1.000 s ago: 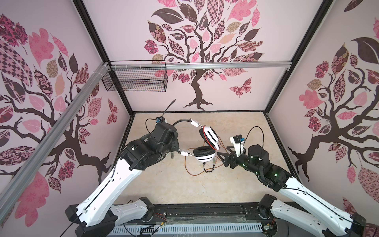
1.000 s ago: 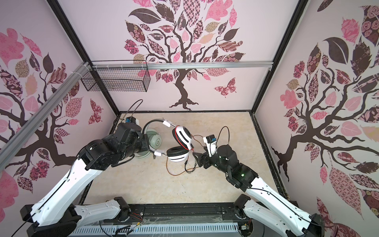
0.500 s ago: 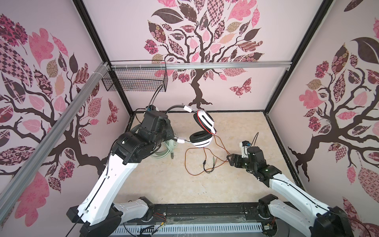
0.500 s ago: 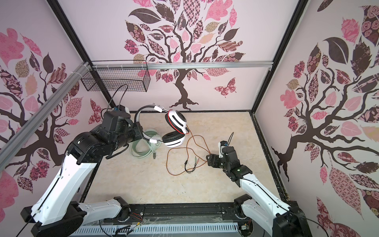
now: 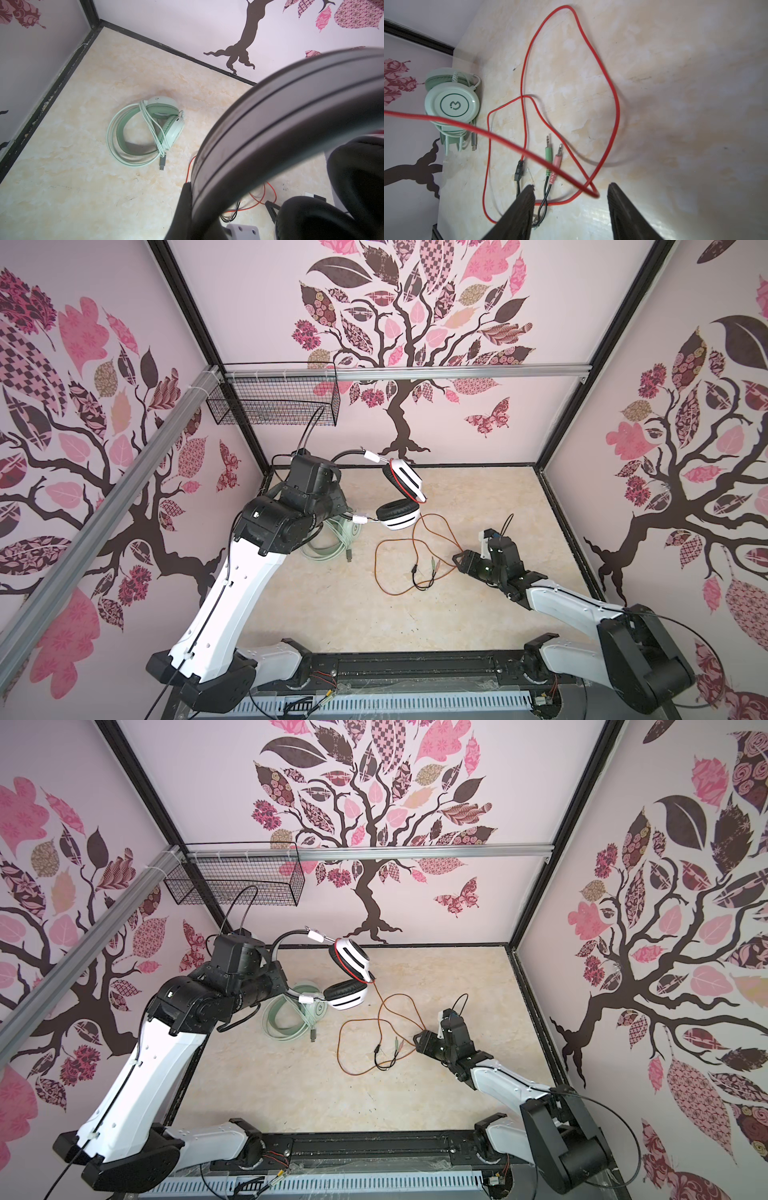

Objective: Wrap the headphones

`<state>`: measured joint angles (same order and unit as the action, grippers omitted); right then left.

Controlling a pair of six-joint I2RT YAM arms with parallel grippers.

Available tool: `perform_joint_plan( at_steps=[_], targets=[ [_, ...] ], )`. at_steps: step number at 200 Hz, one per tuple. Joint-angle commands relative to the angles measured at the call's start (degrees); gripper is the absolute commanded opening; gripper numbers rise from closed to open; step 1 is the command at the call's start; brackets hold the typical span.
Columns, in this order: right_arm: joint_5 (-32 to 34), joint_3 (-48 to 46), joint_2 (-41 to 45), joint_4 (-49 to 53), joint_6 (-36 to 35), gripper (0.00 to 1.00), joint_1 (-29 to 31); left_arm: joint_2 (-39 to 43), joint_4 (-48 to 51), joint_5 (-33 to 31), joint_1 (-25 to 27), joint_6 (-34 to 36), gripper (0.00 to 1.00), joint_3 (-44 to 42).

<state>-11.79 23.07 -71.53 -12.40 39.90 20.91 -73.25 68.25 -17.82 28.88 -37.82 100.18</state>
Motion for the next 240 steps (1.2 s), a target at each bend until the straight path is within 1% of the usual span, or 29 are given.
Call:
perform_joint_plan(
  at_steps=[1,17,33,51,56,68,85,113,127,137,149,163,181,197,212,228,240],
  targets=[
    [2.3,2.55,-4.53,-2.01,-0.14,0.55,-0.01,-0.12,-5.17,1.5,-0.23,-0.59,0.0,4.44],
    [1.24,3.55,-6.69,-3.4,-0.87,0.43,0.01,-0.35,-5.03,1.48,-0.33,-0.33,0.0,5.08],
    [1.07,4.47,-7.86,-4.03,-1.56,0.29,0.01,-0.67,-4.86,1.47,-0.44,-0.15,0.0,5.54],
    [2.03,5.39,-7.27,-2.59,-2.79,0.05,0.0,-1.01,-4.45,1.35,-0.65,0.07,0.0,6.14],
    [2.63,5.58,-6.67,-1.62,-3.33,0.0,0.01,-1.16,-4.33,1.3,-0.73,0.12,0.0,6.25],
    [4.95,6.43,-4.13,1.53,-5.06,0.0,0.01,-1.25,-4.25,1.21,-0.87,0.29,0.0,6.47],
    [10.59,8.48,1.25,7.26,-8.78,0.0,0.02,-1.39,-4.22,1.3,-1.04,0.19,0.0,6.79],
    [22.05,17.58,9.63,16.98,-15.6,0.0,0.01,-1.81,-3.93,1.65,-1.12,-0.03,0.0,7.87],
    [27.4,24.27,11.9,20.73,-18.49,0.0,-0.01,-1.86,-3.91,1.99,-1.18,-0.21,0.0,8.21],
    [31.74,29.89,12.03,22.78,-20.73,0.0,-0.03,-1.85,-3.67,2.24,-1.11,-0.23,0.0,8.58],
    [35.75,38.02,10.85,24.97,-23.92,0.0,0.01,-1.9,-3.37,2.27,-1.18,-0.32,0.0,9.06],
    [38.96,48.03,8.43,27.15,-26.99,0.0,0.01,-2.0,-2.79,2.49,-1.12,-0.31,0.0,9.68],
    [40.87,58.22,5.99,26.92,-30.12,0.0,0.01,-1.72,-2.34,2.39,-1.11,-0.32,0.0,9.92],
    [40.68,67.83,2.34,28.11,-32.53,0.0,0.01,-1.54,-2.21,2.28,-1.11,-0.25,0.0,9.75],
    [39.27,76.12,-1.38,31.26,-32.42,0.0,0.1,-1.53,-1.94,2.27,-1.11,-0.32,0.0,9.63],
    [34.74,79.32,-4.2,34.19,-30.4,0.0,0.1,-1.39,-1.93,2.09,-1.18,-0.32,0.0,9.39],
    [30.87,77.21,-5.8,36.49,-28.58,0.0,0.17,-1.34,-1.95,2.0,-1.25,-0.32,0.0,9.5]
  ],
)
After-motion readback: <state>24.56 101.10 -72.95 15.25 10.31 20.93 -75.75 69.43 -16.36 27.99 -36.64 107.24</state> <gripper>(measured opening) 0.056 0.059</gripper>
